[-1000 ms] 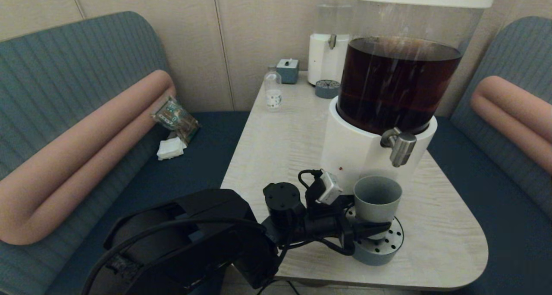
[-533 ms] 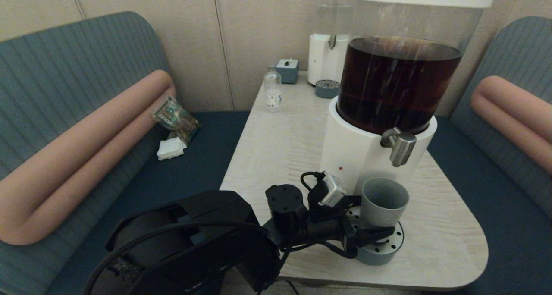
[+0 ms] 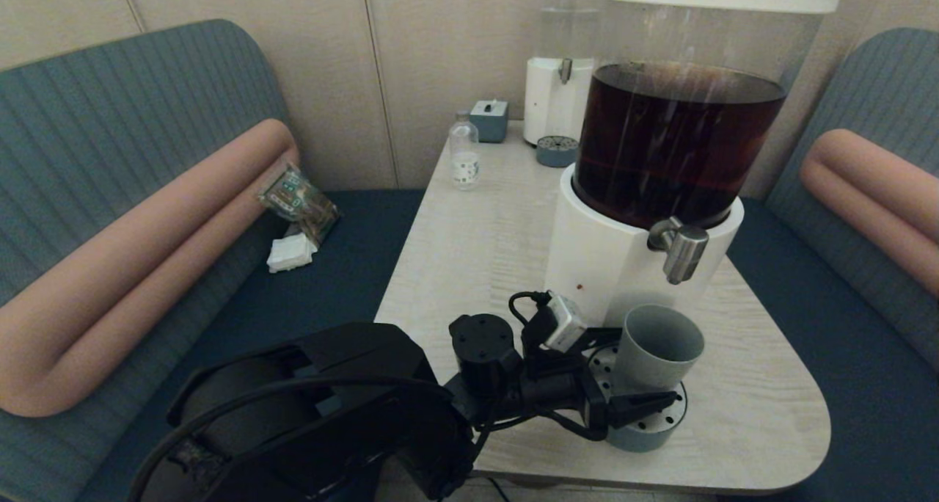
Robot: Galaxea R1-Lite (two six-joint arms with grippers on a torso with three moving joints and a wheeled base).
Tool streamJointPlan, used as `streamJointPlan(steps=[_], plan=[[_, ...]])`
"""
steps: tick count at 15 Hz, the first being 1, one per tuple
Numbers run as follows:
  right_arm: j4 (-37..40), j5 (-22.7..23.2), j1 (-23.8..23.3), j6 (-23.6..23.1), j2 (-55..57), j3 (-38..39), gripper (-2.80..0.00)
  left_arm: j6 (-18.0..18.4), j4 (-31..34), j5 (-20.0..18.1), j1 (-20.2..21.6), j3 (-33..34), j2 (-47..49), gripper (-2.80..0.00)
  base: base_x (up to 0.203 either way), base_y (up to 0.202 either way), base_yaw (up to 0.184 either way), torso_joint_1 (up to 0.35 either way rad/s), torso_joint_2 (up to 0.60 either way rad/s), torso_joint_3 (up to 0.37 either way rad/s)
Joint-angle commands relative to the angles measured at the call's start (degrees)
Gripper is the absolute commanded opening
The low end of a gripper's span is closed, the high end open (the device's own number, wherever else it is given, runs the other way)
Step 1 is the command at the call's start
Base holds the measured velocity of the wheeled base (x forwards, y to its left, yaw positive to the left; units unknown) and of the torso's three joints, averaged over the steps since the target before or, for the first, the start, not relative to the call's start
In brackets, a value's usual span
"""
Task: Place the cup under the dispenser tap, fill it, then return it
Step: Place it under the water dispenser
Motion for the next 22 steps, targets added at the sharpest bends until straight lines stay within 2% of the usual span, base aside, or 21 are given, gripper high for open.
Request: streamJointPlan(steps=[1, 12, 17, 22], plan=[[0.0, 0.0, 0.0, 0.0, 0.0, 0.0, -2.80, -0.1, -0.5, -0.2, -0.2, 1.4, -1.2, 0.00, 0.000, 0.000, 0.000, 0.000, 0.00, 0.000], [0.0, 0.0, 0.0, 0.0, 0.0, 0.1, -2.80, -0.4, -0.5, 0.6, 0.9, 4.4, -2.8, 0.00, 0.000, 0.000, 0.000, 0.000, 0.00, 0.000], [0.0, 0.0, 0.0, 0.0, 0.0, 0.1, -2.80, 0.1, -0.5, 0.3, 2.9, 9.5, -6.2, 0.00, 0.000, 0.000, 0.000, 0.000, 0.00, 0.000], [0.0, 0.0, 0.0, 0.0, 0.0, 0.1, -2.80, 0.9, -0.5, -0.3, 3.6, 18.4, -12.2, 0.00, 0.000, 0.000, 0.000, 0.000, 0.00, 0.000]])
